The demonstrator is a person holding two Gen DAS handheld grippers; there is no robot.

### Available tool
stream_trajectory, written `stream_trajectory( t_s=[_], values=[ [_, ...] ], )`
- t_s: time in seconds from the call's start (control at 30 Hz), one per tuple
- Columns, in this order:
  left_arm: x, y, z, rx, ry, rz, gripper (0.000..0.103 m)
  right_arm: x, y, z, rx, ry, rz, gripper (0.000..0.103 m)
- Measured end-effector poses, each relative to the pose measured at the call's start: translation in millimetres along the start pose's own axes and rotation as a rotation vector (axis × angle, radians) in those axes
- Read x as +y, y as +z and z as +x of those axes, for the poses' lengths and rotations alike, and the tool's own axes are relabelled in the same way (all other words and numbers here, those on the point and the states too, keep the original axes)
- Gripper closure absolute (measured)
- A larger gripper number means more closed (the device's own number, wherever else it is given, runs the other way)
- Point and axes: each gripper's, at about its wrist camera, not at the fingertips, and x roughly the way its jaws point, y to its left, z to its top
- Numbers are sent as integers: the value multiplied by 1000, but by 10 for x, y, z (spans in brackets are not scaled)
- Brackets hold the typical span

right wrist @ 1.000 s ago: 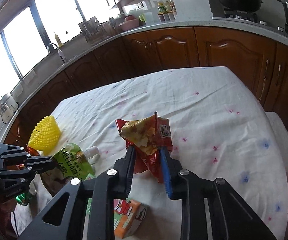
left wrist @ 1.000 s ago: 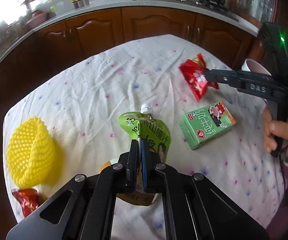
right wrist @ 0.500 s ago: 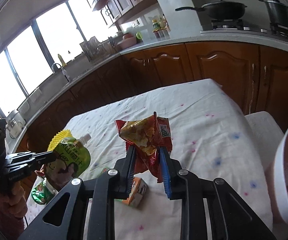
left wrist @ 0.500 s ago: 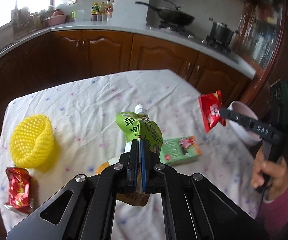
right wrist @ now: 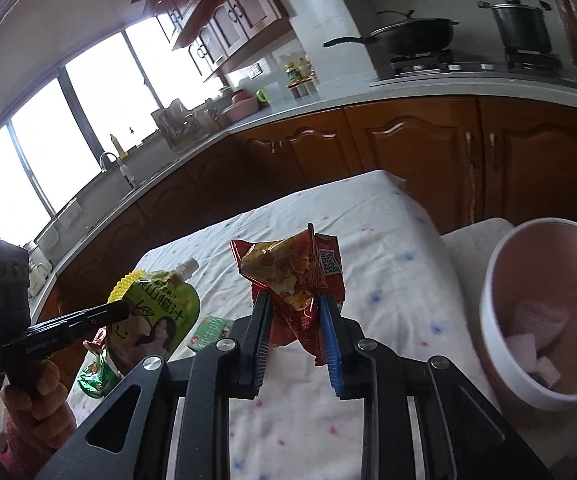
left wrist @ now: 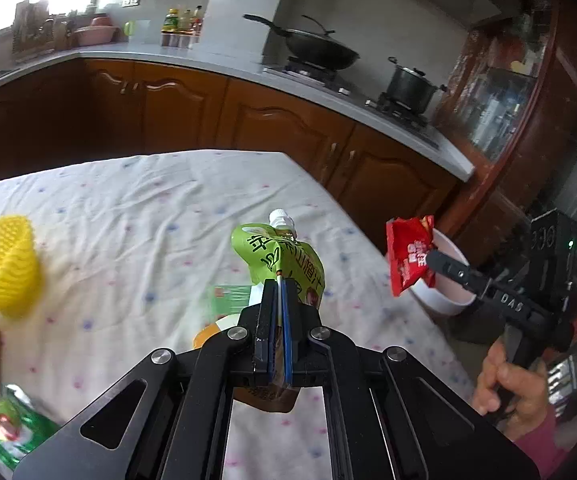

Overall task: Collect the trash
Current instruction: 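Carry the juice pouch and red snack bag over the pink bucket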

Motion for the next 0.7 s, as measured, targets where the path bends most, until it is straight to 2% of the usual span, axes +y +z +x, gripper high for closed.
stream_trajectory(
  t_s=[0.7],
  values=[
    [-1023, 82, 422, 28, -125, 91, 102, -841, -138, -845, -106, -145, 119, 79]
  ],
)
